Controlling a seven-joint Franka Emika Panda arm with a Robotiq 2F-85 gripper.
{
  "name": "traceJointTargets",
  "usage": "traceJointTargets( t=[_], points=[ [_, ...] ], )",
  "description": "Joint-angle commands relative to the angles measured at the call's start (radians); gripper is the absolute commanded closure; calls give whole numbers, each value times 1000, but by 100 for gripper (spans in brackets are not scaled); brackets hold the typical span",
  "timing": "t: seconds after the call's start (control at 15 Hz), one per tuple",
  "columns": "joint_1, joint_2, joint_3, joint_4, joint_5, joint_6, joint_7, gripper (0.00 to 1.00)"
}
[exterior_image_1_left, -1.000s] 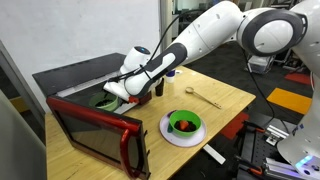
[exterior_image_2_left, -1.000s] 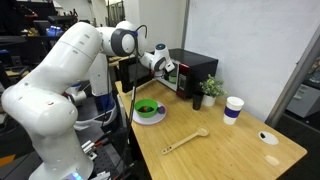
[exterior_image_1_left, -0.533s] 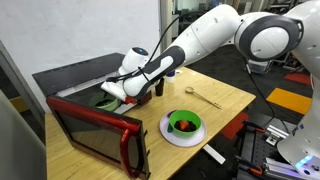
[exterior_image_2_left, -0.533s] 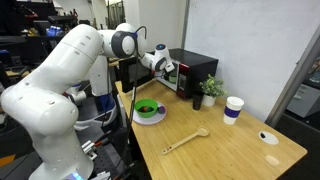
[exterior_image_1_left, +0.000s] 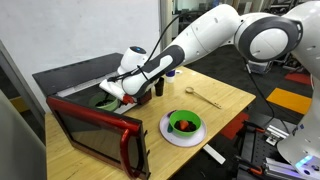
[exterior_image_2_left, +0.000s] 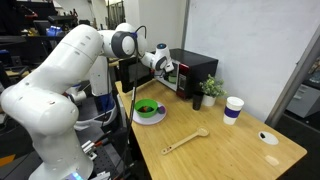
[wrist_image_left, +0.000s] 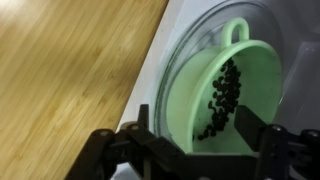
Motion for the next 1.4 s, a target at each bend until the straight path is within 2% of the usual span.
traceJointTargets(
  t=[0.0,0.53,0.67,1.07,1.33],
  points=[
    [12,18,-21,38,-12,-41,53,42],
    [33,17,-41,39,-39,-62,121,97],
    [43,16,-51,40,-52,-64,144,100],
    [73,10,-77,39,-99,-98,219,98],
    [78,-10,-67,24,-118,-127,253,98]
  ],
)
